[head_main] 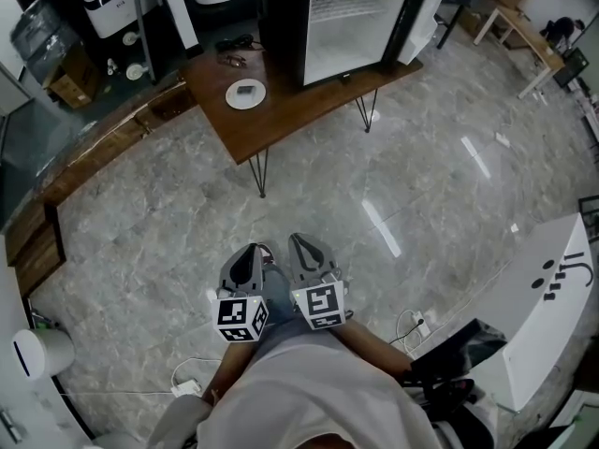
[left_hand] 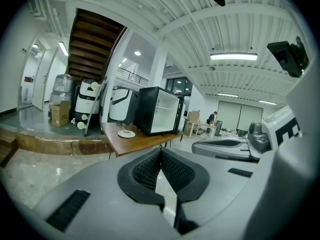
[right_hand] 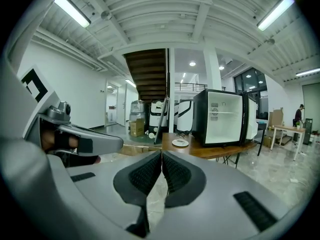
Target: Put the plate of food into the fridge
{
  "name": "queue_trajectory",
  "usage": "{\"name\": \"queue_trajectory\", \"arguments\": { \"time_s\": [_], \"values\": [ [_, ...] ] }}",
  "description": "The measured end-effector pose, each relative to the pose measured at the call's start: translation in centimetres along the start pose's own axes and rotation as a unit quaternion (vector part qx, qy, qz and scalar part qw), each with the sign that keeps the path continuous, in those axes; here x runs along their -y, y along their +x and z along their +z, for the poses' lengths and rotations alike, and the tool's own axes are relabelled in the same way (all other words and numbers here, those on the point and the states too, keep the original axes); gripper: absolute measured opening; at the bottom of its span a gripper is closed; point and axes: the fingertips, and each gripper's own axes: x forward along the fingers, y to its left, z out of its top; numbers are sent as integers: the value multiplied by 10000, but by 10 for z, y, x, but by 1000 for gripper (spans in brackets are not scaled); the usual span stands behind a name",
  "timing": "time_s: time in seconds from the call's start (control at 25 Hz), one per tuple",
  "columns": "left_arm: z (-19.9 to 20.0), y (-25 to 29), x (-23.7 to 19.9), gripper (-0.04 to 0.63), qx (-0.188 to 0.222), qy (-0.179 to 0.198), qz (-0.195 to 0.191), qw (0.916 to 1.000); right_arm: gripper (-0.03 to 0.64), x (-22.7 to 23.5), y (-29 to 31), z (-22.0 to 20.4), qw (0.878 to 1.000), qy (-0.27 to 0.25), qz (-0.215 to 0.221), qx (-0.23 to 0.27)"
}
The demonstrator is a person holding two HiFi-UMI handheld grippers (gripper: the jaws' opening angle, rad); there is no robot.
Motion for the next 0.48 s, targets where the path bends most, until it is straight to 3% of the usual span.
{"name": "queue_trajectory", "arguments": {
  "time_s": [0.48],
  "values": [
    [84, 125, -77, 18, 218, 20, -241, 9995, 18, 35, 145, 57, 9999, -131, 32, 15]
  ]
}}
